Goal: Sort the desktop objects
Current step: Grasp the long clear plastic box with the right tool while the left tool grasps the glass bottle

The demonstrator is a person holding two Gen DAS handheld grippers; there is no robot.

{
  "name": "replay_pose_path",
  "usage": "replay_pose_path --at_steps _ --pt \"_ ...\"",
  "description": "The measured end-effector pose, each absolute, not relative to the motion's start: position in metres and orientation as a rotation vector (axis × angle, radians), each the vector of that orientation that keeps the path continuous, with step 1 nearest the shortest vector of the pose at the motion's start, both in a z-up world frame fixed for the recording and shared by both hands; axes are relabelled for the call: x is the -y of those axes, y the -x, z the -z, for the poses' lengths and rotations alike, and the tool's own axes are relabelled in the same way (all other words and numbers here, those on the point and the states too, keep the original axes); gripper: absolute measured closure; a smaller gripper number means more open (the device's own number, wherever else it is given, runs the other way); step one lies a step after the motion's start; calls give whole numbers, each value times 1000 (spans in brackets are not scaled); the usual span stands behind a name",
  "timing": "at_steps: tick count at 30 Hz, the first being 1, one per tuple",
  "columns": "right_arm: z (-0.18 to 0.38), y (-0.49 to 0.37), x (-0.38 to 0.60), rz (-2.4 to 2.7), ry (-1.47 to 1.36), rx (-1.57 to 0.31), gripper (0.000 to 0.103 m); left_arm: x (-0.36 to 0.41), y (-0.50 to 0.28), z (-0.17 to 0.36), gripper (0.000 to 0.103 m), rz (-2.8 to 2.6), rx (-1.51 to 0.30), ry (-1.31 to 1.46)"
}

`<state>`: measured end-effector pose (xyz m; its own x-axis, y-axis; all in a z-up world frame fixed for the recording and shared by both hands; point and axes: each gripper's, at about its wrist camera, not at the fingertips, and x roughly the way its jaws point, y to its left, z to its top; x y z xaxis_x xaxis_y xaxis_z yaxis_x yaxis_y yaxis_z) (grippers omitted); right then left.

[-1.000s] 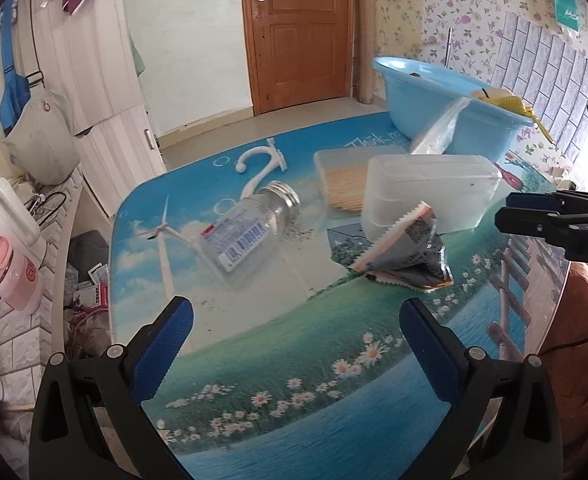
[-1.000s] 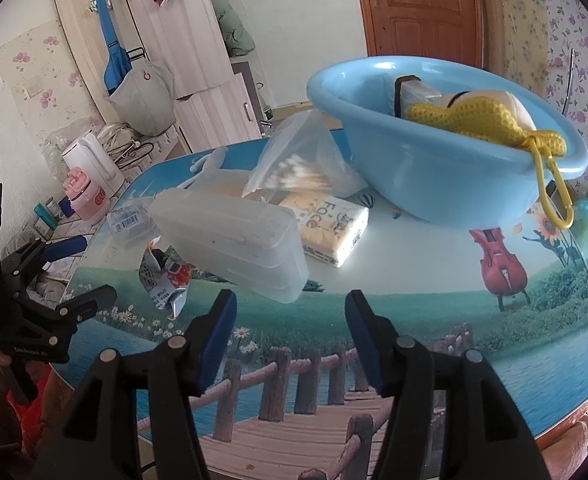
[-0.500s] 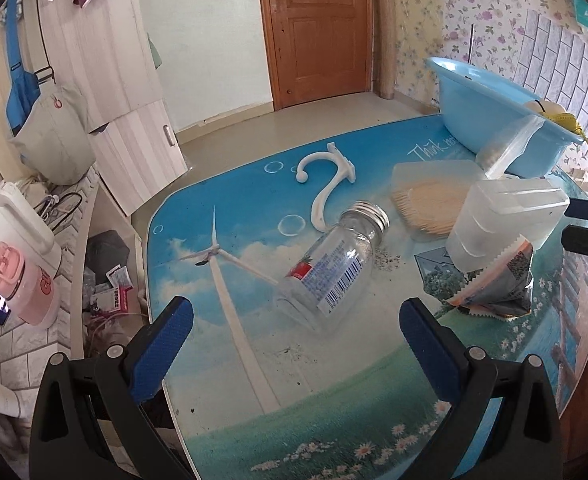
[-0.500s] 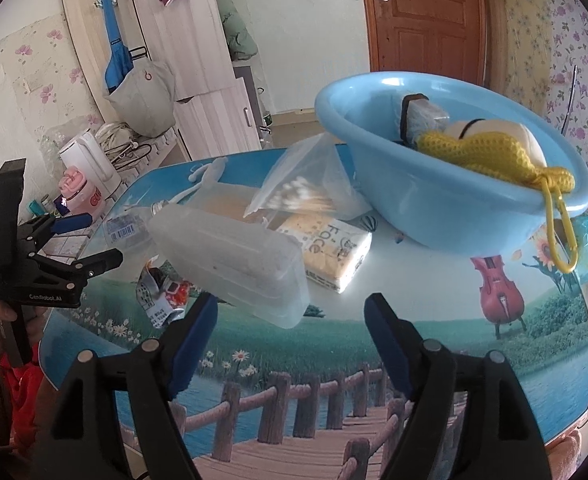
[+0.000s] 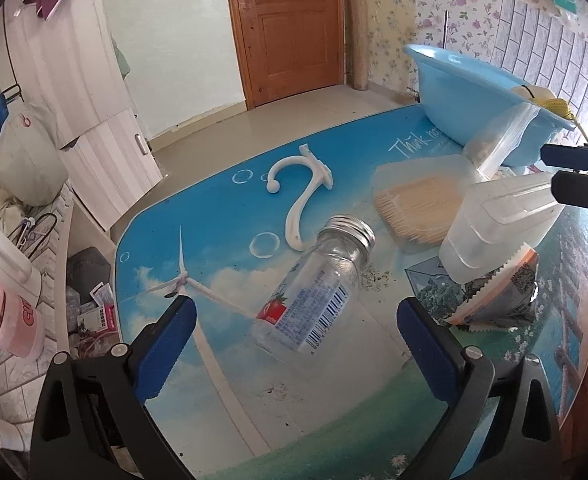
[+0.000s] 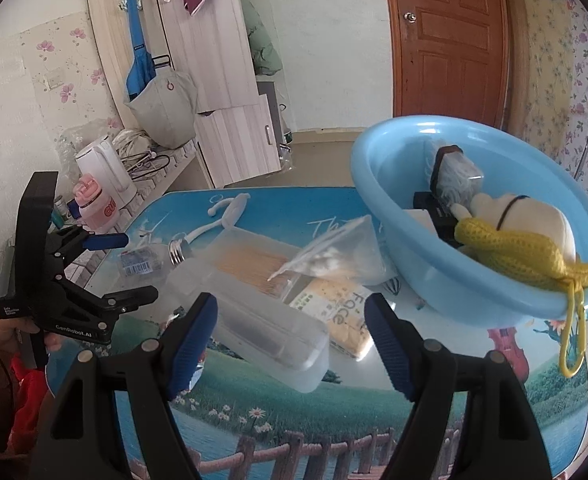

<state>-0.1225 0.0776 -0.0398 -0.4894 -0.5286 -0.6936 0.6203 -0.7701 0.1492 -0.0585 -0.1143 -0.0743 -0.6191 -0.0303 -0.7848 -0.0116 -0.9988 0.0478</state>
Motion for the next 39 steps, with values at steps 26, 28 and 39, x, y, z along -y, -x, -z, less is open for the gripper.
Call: replay_pose_path --at_steps 26,28,39 --pt "40 83 -94 2050 -985 -166 83 69 26 69 64 2859 18 -1489" --pt "40 81 -99 2056 -992 -163 83 71 27 72 64 2844 3 -1500" --pt "44 80 -98 2102 -997 -228 67 77 35 79 64 2822 -16 -1488"
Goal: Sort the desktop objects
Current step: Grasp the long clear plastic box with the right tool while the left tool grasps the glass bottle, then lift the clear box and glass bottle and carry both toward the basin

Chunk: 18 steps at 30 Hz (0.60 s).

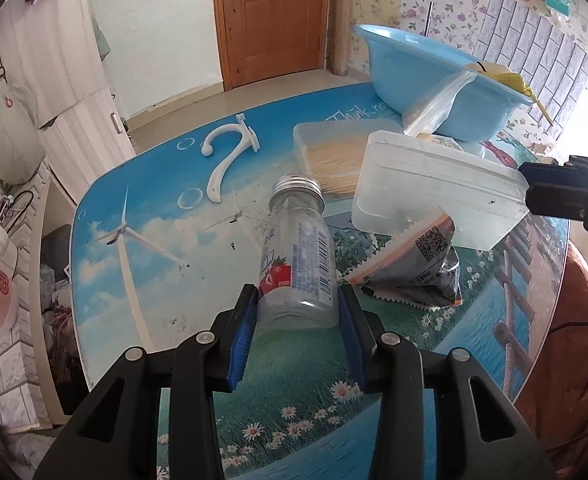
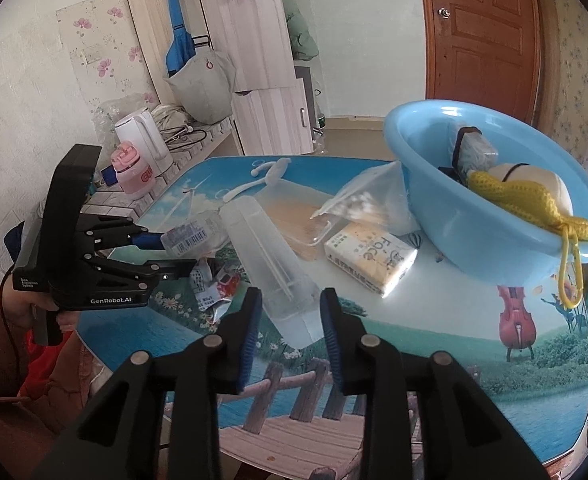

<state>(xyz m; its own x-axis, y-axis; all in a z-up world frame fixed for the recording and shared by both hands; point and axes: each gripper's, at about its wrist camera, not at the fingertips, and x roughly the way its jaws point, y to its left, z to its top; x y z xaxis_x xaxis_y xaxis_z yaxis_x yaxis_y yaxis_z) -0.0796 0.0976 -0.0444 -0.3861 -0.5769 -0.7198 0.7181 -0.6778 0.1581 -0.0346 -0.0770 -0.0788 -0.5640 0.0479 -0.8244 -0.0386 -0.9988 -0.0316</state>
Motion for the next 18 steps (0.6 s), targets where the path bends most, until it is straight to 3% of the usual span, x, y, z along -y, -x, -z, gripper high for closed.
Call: replay_pose_path --at_steps 4,6,18 --pt "56 83 -85 2108 -1012 -282 60 75 41 79 63 -2758 21 1433" --pt "61 86 -82 2106 -1024 -269 64 75 42 79 64 -2759 25 1433" --pt "57 78 -121 2166 -1036 -223 67 70 22 72 64 -2761 37 1440"
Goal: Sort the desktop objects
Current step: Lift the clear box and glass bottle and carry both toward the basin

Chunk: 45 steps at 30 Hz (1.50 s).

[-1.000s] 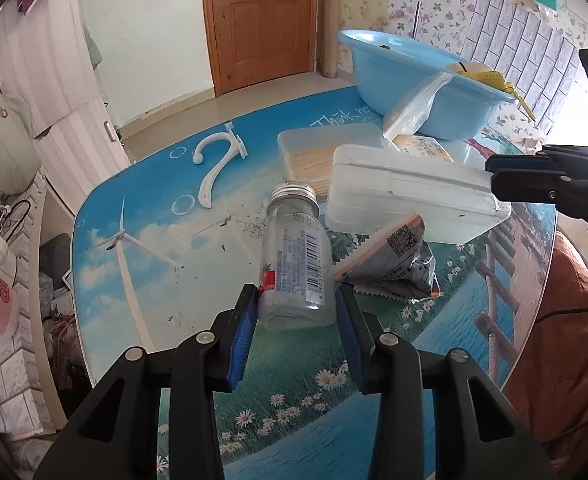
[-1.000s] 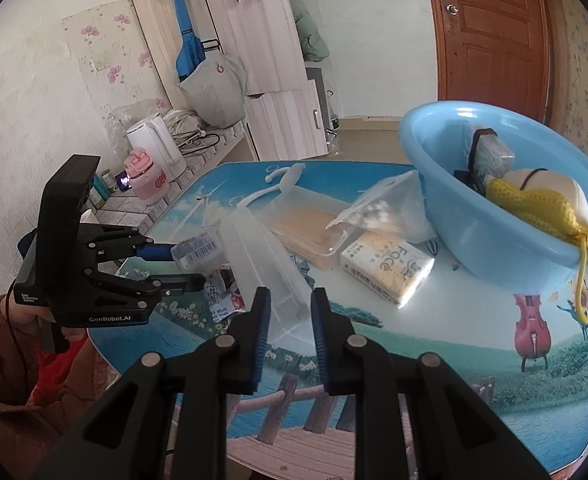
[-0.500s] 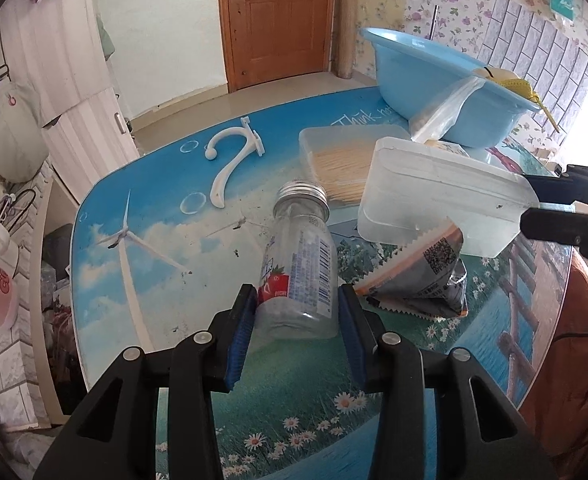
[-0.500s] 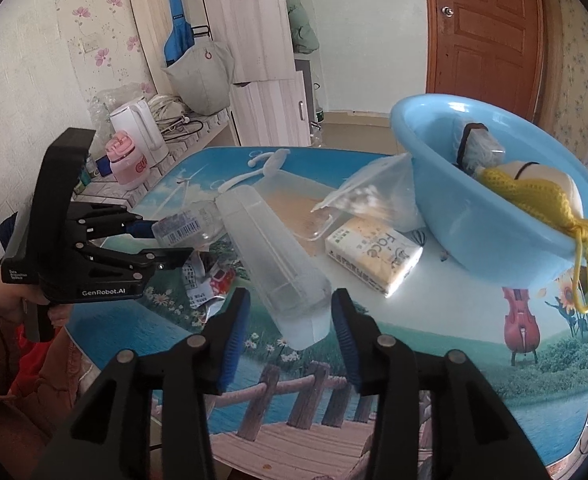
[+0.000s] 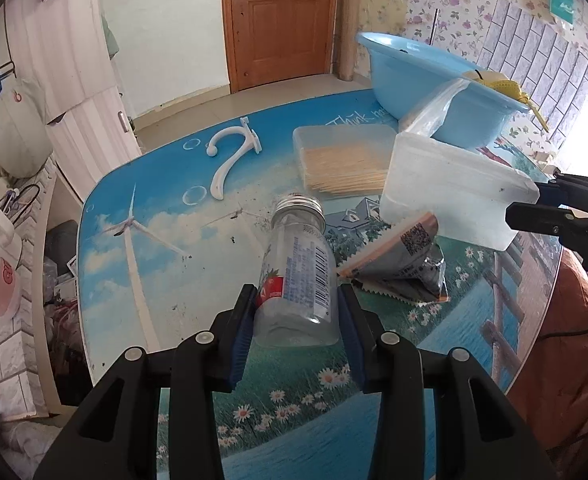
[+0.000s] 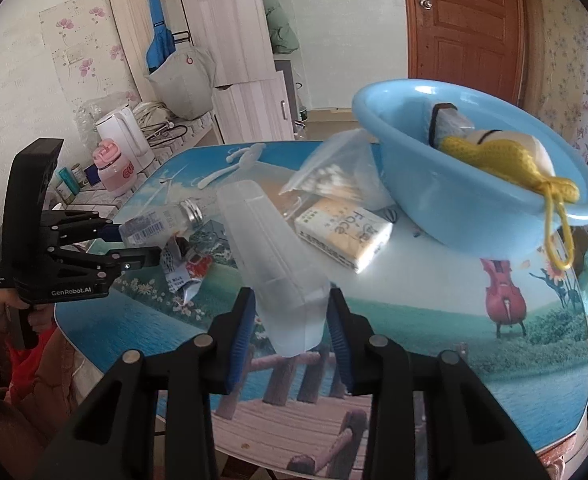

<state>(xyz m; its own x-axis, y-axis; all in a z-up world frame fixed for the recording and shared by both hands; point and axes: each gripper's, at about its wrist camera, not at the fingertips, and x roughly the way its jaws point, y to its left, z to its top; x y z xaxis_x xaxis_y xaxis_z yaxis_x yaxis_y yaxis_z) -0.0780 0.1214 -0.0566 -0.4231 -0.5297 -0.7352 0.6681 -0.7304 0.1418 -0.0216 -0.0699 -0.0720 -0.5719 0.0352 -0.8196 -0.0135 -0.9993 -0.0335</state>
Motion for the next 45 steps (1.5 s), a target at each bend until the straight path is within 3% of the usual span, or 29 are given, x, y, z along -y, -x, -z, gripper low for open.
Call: replay_pose_path --at_steps 21,33,40,45 --pt "59 69 -155 2238 -1081 -243 67 71 17 76 64 -2776 60 1472" --pt "72 78 -142 2214 -1119 -282 62 74 24 79 58 -2799 78 1447" --pt "83 89 -136 2175 -1150 -257 61 73 25 78 64 -2801 90 1423" --pt "82 86 -139 2167 -1125 -247 68 71 21 73 64 -2814 97 1419"
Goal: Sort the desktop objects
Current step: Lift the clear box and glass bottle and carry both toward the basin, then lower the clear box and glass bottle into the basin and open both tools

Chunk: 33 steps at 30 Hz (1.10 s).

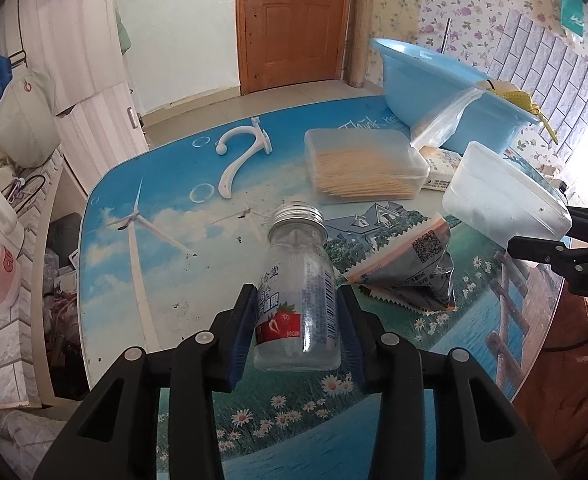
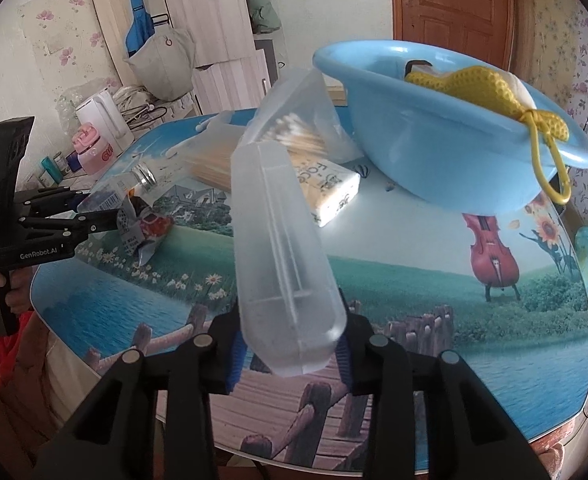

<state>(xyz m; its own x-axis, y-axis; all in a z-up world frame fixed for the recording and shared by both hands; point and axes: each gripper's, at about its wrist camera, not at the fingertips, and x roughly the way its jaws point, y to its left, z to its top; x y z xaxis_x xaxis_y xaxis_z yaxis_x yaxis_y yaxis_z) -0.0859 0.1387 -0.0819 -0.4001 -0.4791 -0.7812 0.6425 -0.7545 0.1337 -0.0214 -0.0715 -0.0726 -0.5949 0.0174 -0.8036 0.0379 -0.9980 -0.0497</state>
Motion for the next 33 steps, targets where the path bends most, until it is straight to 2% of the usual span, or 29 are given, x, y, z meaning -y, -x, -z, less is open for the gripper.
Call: replay_pose_path --at_steps 3,18,23,33 --pt "71 81 -140 2167 -1068 -224 72 71 18 61 64 2813 -111 -1374" --pt "-7 60 -149 2221 -776 -110 72 48 25 -2 64 2922 -74 -1202" --pt "-17 74 -164 2254 -777 -35 72 33 35 -16 64 2969 -59 -1173" --pt "-39 98 -196 2389 -763 -31 72 5 70 -30 64 3035 -32 -1191"
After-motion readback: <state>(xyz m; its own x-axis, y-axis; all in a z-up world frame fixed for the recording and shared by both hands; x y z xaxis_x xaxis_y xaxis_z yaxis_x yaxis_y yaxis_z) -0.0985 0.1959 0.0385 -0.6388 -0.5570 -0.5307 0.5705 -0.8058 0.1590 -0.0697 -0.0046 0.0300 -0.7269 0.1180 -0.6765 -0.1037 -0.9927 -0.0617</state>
